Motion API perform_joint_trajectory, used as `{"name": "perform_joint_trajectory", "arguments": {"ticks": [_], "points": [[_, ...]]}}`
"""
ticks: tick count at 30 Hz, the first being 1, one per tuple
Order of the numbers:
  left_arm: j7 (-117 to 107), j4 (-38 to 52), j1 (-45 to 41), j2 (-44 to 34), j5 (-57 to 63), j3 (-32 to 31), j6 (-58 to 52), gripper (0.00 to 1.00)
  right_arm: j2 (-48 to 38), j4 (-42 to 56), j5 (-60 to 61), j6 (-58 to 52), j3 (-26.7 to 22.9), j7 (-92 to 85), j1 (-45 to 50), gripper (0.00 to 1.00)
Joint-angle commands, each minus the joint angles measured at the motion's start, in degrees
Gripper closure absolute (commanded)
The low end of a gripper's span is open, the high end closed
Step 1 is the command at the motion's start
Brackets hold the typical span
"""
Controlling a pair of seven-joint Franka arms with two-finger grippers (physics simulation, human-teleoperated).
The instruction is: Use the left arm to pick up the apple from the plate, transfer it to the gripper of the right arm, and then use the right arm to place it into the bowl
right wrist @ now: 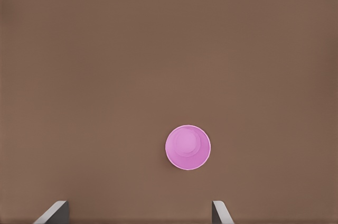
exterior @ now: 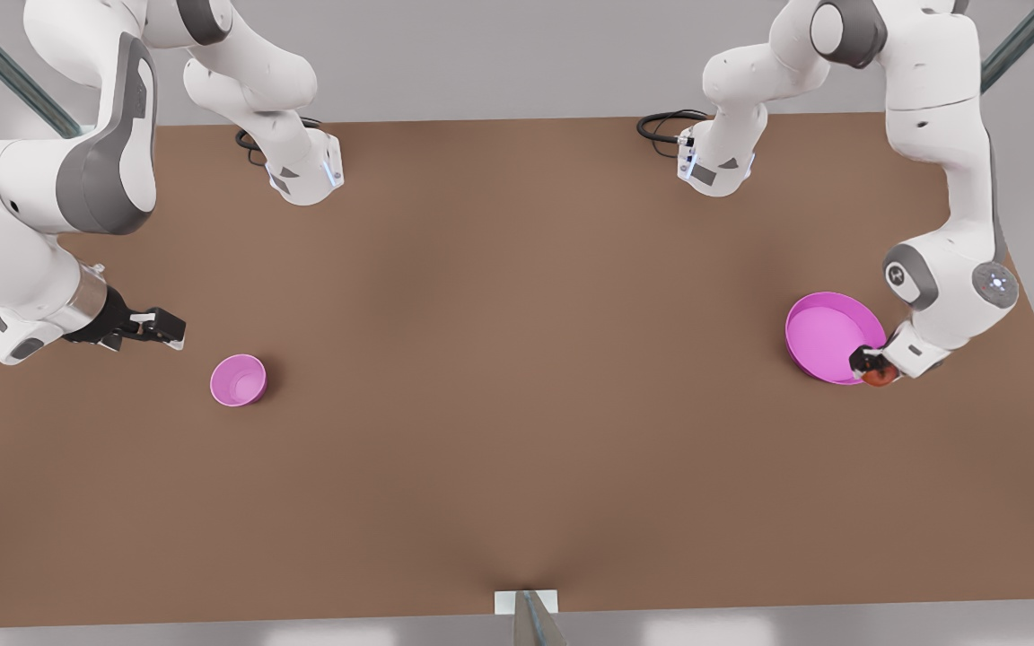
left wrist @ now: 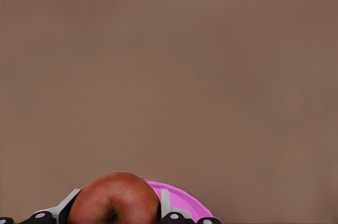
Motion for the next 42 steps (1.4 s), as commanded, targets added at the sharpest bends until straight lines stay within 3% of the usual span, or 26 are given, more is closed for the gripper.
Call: {"name": "perform_joint_trajectory", "arguments": {"ticks": [1,4,7,9,11,13,15,18,21,26,33,42], "points": [[3.0,2.9,-0.3,-0.1,-1.9,-3.4,-9.8,0.35,-0.1,0.0,0.0,0.0,0.0,-0.4,0.0,0.0],[3.4,5.3,-0.4,1.1,-17.1,-13.2,-9.5,0.35,-0.1,0.0,0.1,0.0,0.0,-0.4,0.0,0.0],[16.6,12.1,-4.5,6.8,-31.9,-17.0,-9.4,0.34,0.6,0.0,2.6,0.2,0.9,0.3,1.1,0.0],[23.1,17.1,-5.3,11.7,-37.8,-25.3,-9.3,0.34,3.3,0.0,15.0,0.5,0.7,-0.2,0.2,0.0],[31.7,26.3,-10.0,19.7,-43.4,-25.9,-9.3,0.34,6.4,0.0,26.0,0.8,0.5,-0.4,-0.6,0.0],[51.2,34.0,-13.9,28.0,-56.4,-28.7,-8.6,0.34,11.4,0.1,36.7,4.9,0.9,-0.4,-0.4,0.0],[57.2,42.3,-17.9,33.2,-59.8,-28.9,-6.8,0.34,16.4,0.7,45.7,8.3,1.1,-1.7,0.0,0.0],[70.8,50.8,-21.2,40.5,-66.0,-32.3,-4.1,0.34,25.2,1.8,60.2,13.7,1.6,-21.2,0.0,0.0],[80.9,57.8,-26.1,44.6,-66.8,-33.5,-2.1,0.35,30.7,4.1,74.4,14.5,1.6,-25.0,0.0,0.0],[91.7,61.0,-30.6,47.3,-66.9,-35.4,3.0,0.35,34.6,3.5,79.7,14.0,3.7,-31.1,0.0,0.0],[91.7,65.0,-32.1,48.1,-66.9,-35.6,6.3,0.34,33.9,-4.3,79.4,12.7,7.2,-35.4,0.3,0.0],[91.7,65.0,-32.3,48.1,-66.9,-36.3,6.6,0.34,34.0,-4.8,81.7,11.8,11.9,-34.8,-1.5,0.0]]}}
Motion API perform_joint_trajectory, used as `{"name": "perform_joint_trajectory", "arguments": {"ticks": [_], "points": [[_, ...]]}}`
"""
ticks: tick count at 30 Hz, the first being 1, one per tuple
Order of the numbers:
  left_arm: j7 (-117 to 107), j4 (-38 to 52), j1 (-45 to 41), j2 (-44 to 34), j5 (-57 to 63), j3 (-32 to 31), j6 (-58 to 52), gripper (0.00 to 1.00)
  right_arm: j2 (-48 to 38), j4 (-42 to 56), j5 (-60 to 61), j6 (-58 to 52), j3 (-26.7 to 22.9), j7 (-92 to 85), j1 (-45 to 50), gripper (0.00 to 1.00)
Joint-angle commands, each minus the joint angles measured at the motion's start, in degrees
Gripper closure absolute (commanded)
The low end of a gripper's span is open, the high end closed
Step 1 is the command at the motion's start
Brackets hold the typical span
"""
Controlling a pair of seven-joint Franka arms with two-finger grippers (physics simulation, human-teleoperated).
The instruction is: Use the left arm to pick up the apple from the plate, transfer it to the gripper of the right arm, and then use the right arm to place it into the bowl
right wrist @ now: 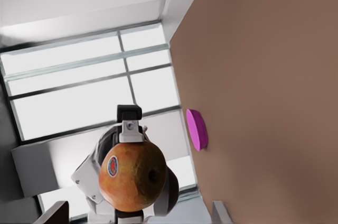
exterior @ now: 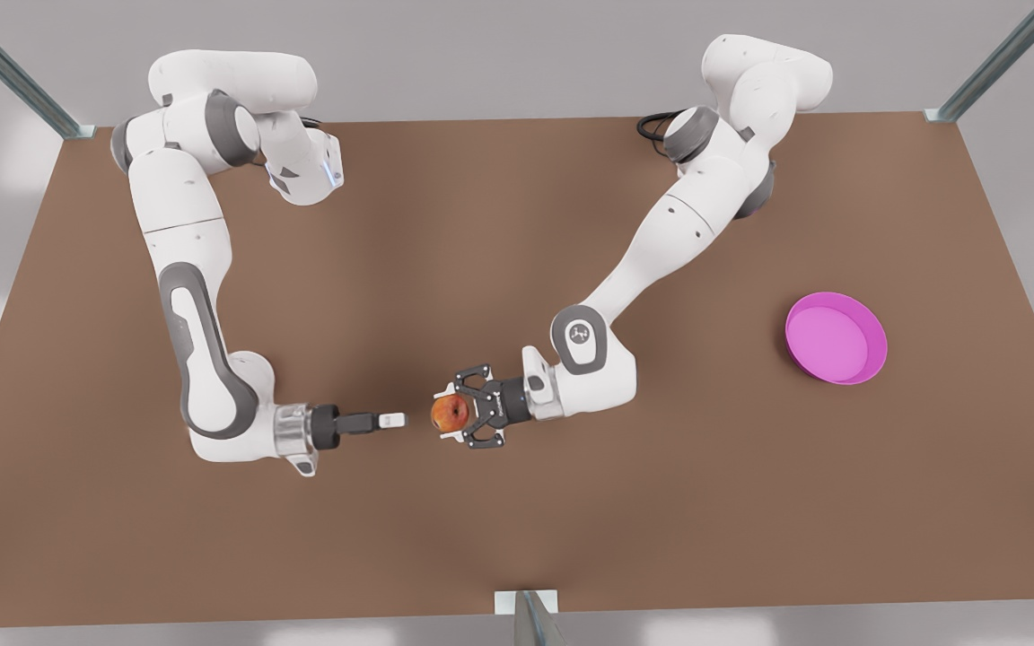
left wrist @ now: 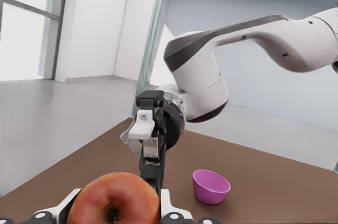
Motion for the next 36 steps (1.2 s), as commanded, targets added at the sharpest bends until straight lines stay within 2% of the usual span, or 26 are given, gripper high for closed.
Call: {"name": "perform_joint_trajectory", "arguments": {"ticks": [1,10,27,29,31,35,36], "points": [[19.0,0.1,0.0,-0.2,0.0,0.0,0.4,0.34,0.0,0.0,1.5,-0.3,0.3,-10.1,-0.1,0.0],[19.0,0.0,-0.4,0.3,-0.1,0.0,0.8,0.34,0.4,0.4,3.6,4.2,2.6,-10.2,1.9,0.0],[19.0,0.0,-0.4,0.3,-0.1,0.0,0.7,0.34,0.7,0.2,3.5,10.3,2.8,-10.8,7.0,0.0],[19.0,0.0,-0.4,0.3,0.0,0.0,0.7,0.34,0.7,0.3,3.5,11.5,2.8,-11.7,7.4,0.22],[19.0,0.0,-0.4,0.3,0.0,0.0,0.7,0.34,0.7,0.3,3.5,11.5,2.8,-11.7,7.7,0.31],[19.0,0.0,-0.4,0.3,0.0,0.0,0.7,0.31,0.7,0.3,3.5,11.5,2.8,-11.6,7.7,0.31],[18.8,0.0,-0.4,0.3,0.0,0.0,0.8,0.16,0.7,0.3,3.5,11.5,2.8,-11.6,7.7,0.31]]}}
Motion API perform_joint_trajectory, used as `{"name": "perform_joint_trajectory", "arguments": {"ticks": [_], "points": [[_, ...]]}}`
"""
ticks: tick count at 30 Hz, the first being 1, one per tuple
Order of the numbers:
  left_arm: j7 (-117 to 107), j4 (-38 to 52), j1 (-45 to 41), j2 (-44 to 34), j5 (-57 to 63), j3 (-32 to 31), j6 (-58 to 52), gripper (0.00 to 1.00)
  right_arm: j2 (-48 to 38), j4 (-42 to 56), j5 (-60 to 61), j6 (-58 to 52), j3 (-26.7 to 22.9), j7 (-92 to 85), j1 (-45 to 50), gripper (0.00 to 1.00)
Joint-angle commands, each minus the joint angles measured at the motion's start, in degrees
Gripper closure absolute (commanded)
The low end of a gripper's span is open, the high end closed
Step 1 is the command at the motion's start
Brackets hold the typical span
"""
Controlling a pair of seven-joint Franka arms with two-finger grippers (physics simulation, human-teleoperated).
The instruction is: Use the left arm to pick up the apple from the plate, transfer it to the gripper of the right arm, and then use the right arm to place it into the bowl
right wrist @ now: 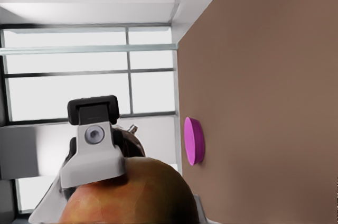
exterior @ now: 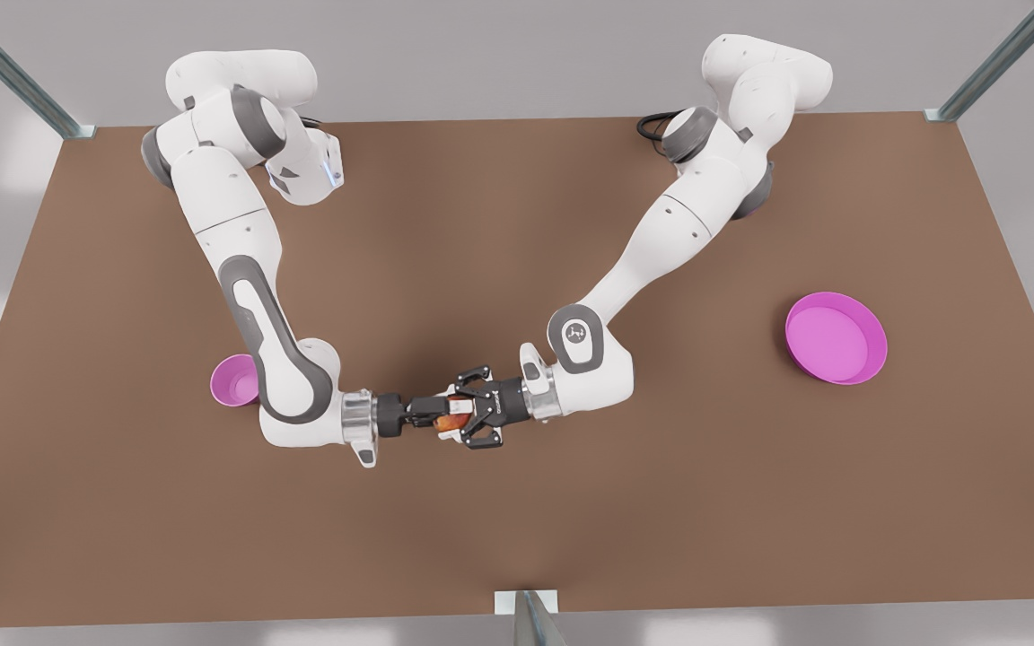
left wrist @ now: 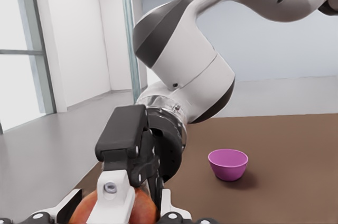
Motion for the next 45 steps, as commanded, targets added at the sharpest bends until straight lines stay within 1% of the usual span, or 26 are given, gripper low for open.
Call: {"name": "perform_joint_trajectory", "arguments": {"ticks": [1,8,10,12,13,14,15,16,18,19,20,21,22,24,25,26,27,28,29,30,32,34,35,38,42,45], "points": [[1.5,0.0,0.0,-0.1,0.1,-0.1,-0.4,0.0,0.0,0.0,0.0,0.7,0.0,-2.0,-0.1,0.31],[1.4,0.0,0.1,-0.3,0.1,-0.1,-0.4,0.0,-0.2,-0.5,-1.8,-0.2,-0.2,-2.5,-2.1,0.31],[1.3,-0.2,0.5,-0.6,0.2,0.2,-0.5,0.0,-0.8,-1.0,-8.3,-0.3,-0.2,-2.4,-4.0,0.31],[0.5,-0.9,3.1,-1.0,1.0,0.4,-0.7,0.01,-2.2,-2.9,-12.0,-0.4,-0.2,-2.4,-5.4,0.31],[-0.9,-5.3,6.8,-3.3,1.2,0.5,-1.8,0.02,-2.4,-3.0,-15.3,-0.5,-0.2,-2.2,-6.3,0.31],[-7.0,-17.7,12.4,-11.8,7.0,0.9,-2.2,0.04,-3.0,-3.1,-18.2,-0.6,-0.2,-1.7,-7.2,0.31],[-18.6,-26.2,18.4,-18.4,16.5,0.9,-3.3,0.04,-3.8,-3.1,-20.9,-0.6,-0.2,-1.5,-8.0,0.31],[-33.2,-30.8,22.3,-24.1,29.2,1.5,-8.2,0.01,-4.2,-3.1,-24.5,-0.8,-0.2,-1.1,-8.9,0.31],[-64.6,-30.3,29.1,-32.2,57.8,1.8,-30.1,0.0,-5.9,-3.1,-34.5,-1.9,-0.2,-0.6,-11.4,0.31],[-72.7,-28.1,32.2,-35.4,66.4,1.9,-43.1,0.0,-6.9,-3.0,-37.8,-2.6,-0.2,-0.4,-12.2,0.31],[-78.4,-25.0,33.8,-37.8,72.9,1.8,-53.3,0.0,-8.2,-3.1,-41.8,-3.0,-0.2,1.6,-12.7,0.31],[-85.9,-22.4,34.5,-39.8,79.2,2.0,-61.7,0.0,-9.5,-3.1,-46.0,-3.6,-0.2,3.2,-13.9,0.31],[-98.7,-21.0,34.5,-42.3,85.9,1.9,-64.3,0.0,-10.4,-3.1,-49.5,-5.2,-0.2,3.4,-15.4,0.31],[-106.1,-20.9,36.8,-45.0,86.0,2.1,-66.4,0.0,-11.5,-3.1,-55.8,-5.7,-0.3,3.4,-17.3,0.32],[-108.6,-20.9,37.4,-47.6,84.3,3.2,-66.3,0.0,-12.2,-3.1,-58.3,-7.7,-0.7,3.9,-18.2,0.32],[-108.6,-21.4,32.0,-50.5,78.9,12.9,-65.8,0.0,-12.8,-3.1,-60.8,-7.9,-0.7,4.0,-18.5,0.33],[-108.8,-23.4,21.6,-54.1,71.8,27.6,-65.7,0.0,-14.3,-3.4,-63.7,-9.1,-0.7,6.9,-18.5,0.33],[-111.1,-27.0,15.7,-56.5,71.6,33.7,-63.6,0.0,-15.7,-3.5,-68.8,-10.0,-0.6,8.8,-18.7,0.33],[-115.5,-29.2,14.7,-57.2,71.6,34.1,-59.6,0.0,-16.4,-4.5,-70.5,-10.1,-0.6,9.0,-19.3,0.33],[-117.6,-29.5,15.0,-56.8,71.5,34.0,-58.3,0.0,-17.3,-5.3,-73.5,-10.3,-0.6,11.7,-19.3,0.33],[-121.2,-27.1,14.9,-53.7,71.8,34.0,-59.1,0.0,-18.8,-7.1,-78.6,-12.7,-0.6,17.8,-19.3,0.33],[-124.8,-24.5,15.3,-49.4,71.9,34.0,-58.9,0.0,-19.0,-8.8,-81.6,-12.0,-0.7,18.9,-20.1,0.33],[-126.5,-24.0,15.6,-48.8,71.9,34.1,-58.8,0.0,-19.0,-9.6,-83.2,-11.3,-0.7,19.1,-20.4,0.33],[-126.7,-23.9,16.2,-48.5,71.8,34.0,-58.5,0.0,-18.9,-12.0,-88.2,-8.7,-0.7,19.8,-21.5,0.33],[-126.6,-23.9,16.1,-48.5,71.8,34.0,-58.5,0.0,-17.7,-12.2,-89.4,-7.5,-0.7,21.9,-21.5,0.34],[-131.0,-23.9,16.1,-48.3,71.8,34.0,-58.4,0.0,-16.2,-12.5,-91.6,-6.0,-0.7,23.5,-21.8,0.34]]}}
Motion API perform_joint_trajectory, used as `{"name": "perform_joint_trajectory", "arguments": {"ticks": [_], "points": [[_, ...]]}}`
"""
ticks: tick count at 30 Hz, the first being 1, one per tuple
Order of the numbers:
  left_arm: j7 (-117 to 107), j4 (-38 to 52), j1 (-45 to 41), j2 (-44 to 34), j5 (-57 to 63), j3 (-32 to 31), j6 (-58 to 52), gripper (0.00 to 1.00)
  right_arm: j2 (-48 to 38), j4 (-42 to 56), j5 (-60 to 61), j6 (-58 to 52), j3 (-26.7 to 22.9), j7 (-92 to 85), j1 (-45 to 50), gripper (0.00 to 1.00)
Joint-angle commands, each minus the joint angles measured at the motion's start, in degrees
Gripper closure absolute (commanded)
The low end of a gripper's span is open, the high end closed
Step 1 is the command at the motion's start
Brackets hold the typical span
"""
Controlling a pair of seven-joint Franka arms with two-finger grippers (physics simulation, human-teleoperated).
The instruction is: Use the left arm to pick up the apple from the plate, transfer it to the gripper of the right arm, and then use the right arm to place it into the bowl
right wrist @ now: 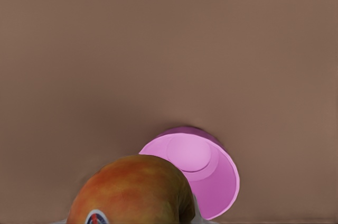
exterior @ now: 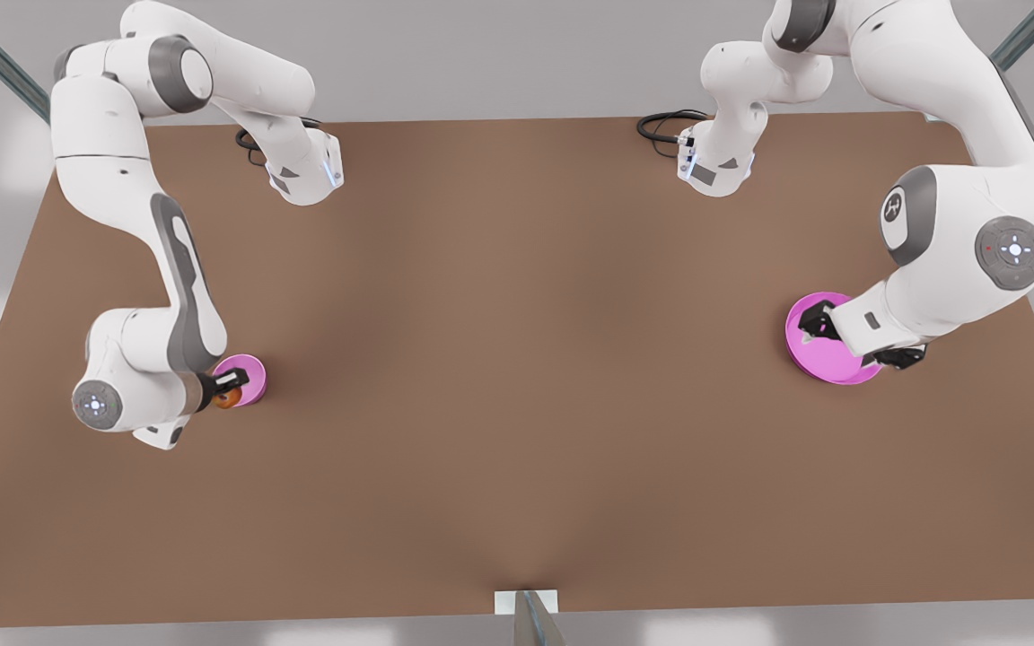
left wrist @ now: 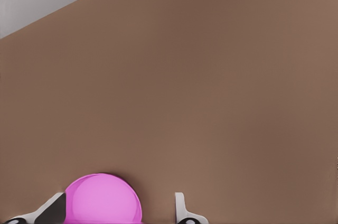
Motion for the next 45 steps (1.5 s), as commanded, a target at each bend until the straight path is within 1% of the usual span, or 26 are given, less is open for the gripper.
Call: {"name": "perform_joint_trajectory", "arguments": {"ticks": [1,5,10,12,22,23,24,25,28,30,31,32,33,34,35,36,37,38,39,40,41,42,45], "points": [[-36.3,0.0,0.0,0.2,0.1,0.0,0.1,0.0,0.4,-0.1,-2.2,2.0,0.0,10.6,-0.1,0.34],[-36.3,0.0,-0.4,0.4,0.1,0.0,0.2,0.0,-1.4,-4.1,-2.4,3.4,0.1,10.6,-0.8,0.34],[-36.4,0.0,-0.4,0.4,0.0,-0.1,0.2,0.0,-1.6,-5.0,-3.2,3.7,0.2,10.6,-1.3,0.34],[-36.4,0.0,-0.5,0.5,0.0,-0.1,0.2,0.0,-2.2,-6.6,-3.3,5.4,0.3,10.6,-1.8,0.34],[-37.1,0.0,-0.5,0.6,0.0,-0.1,0.2,0.0,0.1,-8.9,-4.3,10.2,0.3,10.5,-2.6,0.33],[-37.1,0.0,-0.6,0.6,0.0,-0.1,0.2,0.0,0.1,-8.8,-4.3,10.2,0.3,10.5,-2.6,0.26],[-37.1,0.0,-0.6,0.6,0.0,-0.1,0.2,0.0,0.1,-8.8,-4.3,10.2,0.3,10.5,-2.6,0.16],[-37.1,0.0,-0.6,0.6,0.0,-0.1,0.2,0.0,0.1,-8.8,-4.3,10.2,0.3,10.5,-2.6,0.11],[-37.1,0.0,-0.6,0.6,0.0,-0.1,0.2,0.0,0.1,-8.6,-4.3,9.8,0.3,10.4,-2.5,0.1],[-37.1,0.0,-0.6,0.7,0.0,-0.1,0.2,0.0,-2.9,-7.5,-4.3,8.3,0.7,10.9,-1.9,0.09],[-37.1,0.0,-0.6,0.7,0.0,-0.1,0.2,0.0,-3.1,-3.1,-4.3,3.7,2.2,12.7,-1.8,0.03],[-37.1,0.0,-0.6,0.7,0.0,-0.1,0.2,0.0,-3.1,3.4,-4.3,-0.7,3.3,13.1,-1.8,0.0],[-37.0,0.0,-0.6,0.7,0.0,-0.1,0.2,0.0,-3.2,12.1,-4.9,-5.7,5.5,12.8,-1.5,0.0],[-36.8,0.0,-0.6,0.9,0.1,-0.2,0.2,0.0,-3.3,18.7,-7.0,-11.2,7.9,12.9,-0.5,0.0],[-36.8,0.1,-0.6,0.9,0.1,-0.2,0.3,0.0,-4.4,23.2,-7.5,-13.7,8.8,12.9,0.3,0.0],[-36.8,0.1,-0.6,1.0,0.1,-0.3,0.9,0.0,-7.8,23.7,-7.2,-14.0,9.1,12.9,0.2,0.0],[-36.6,0.2,-0.6,1.1,0.1,-0.3,1.4,0.0,-12.4,23.7,-6.3,-17.8,7.6,14.1,0.6,0.0],[-36.5,0.3,-0.6,1.3,0.1,-0.4,1.7,0.0,-15.2,23.7,-1.2,-21.4,-4.2,14.7,8.2,0.0],[-36.3,0.7,-0.6,1.6,0.1,-0.5,1.7,0.0,-16.6,23.6,4.3,-23.2,-19.2,14.0,18.1,0.0],[-35.4,1.1,-0.6,1.8,0.1,-0.5,1.7,0.0,-18.1,23.1,4.5,-23.7,-19.0,14.2,18.2,0.01],[-33.1,1.1,-0.6,1.8,0.1,-0.5,1.7,0.0,-17.8,22.7,4.3,-22.8,-19.4,14.8,18.7,0.0],[-32.4,1.1,-0.6,1.8,0.0,-0.6,1.6,0.0,-16.2,22.0,4.6,-21.4,-19.1,14.8,18.6,0.0],[-32.4,1.1,-0.7,1.8,0.0,-1.0,1.6,0.0,-15.6,22.7,5.3,-20.8,-18.9,15.0,18.8,0.0]]}}
